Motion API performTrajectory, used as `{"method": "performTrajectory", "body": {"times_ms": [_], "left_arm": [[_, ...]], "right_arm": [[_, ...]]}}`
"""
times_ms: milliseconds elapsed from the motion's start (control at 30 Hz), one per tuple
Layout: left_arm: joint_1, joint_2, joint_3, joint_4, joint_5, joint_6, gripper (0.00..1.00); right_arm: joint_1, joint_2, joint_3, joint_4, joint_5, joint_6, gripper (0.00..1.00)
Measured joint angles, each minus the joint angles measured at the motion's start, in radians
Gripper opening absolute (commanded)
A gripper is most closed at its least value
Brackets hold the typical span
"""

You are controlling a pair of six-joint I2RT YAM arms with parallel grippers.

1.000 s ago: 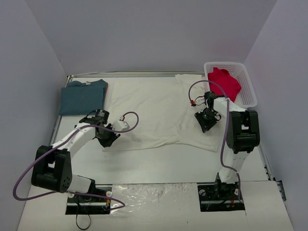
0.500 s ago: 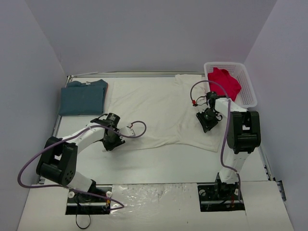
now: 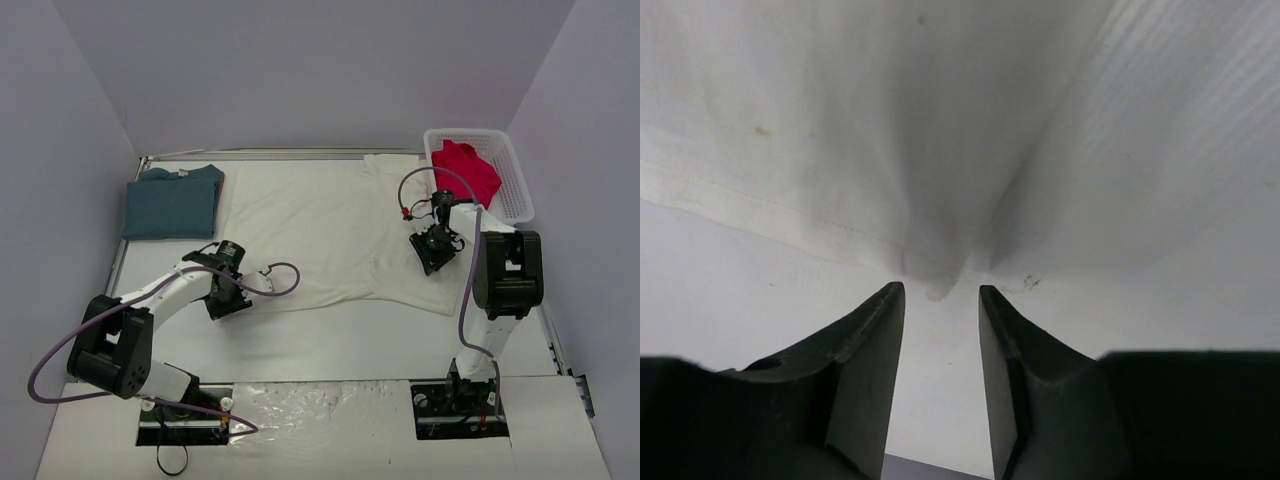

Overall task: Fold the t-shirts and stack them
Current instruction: Flatten out the tshirt

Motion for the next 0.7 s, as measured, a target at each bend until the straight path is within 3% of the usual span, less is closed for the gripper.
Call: {"method": "performTrajectory", "body": {"times_ms": [533, 667, 700], "left_arm": [[0.000, 0.028, -0.014, -0.034, 0.056, 0.038, 0.36], [-0.001, 0.051, -0.008, -0.002, 0.025, 0.026, 0.03], [0.000, 0.058, -0.004, 0.004, 0.018, 0.022, 0.02]], "right_arm": [[-0.006, -0.004, -0.007, 0.009, -0.002, -0.002, 0.31], [-0.006, -0.014, -0.018, 0.018, -0.003, -0.003, 0.31], [-0.006, -0.015, -0.021, 0.019, -0.003, -0.004, 0.31]]}}
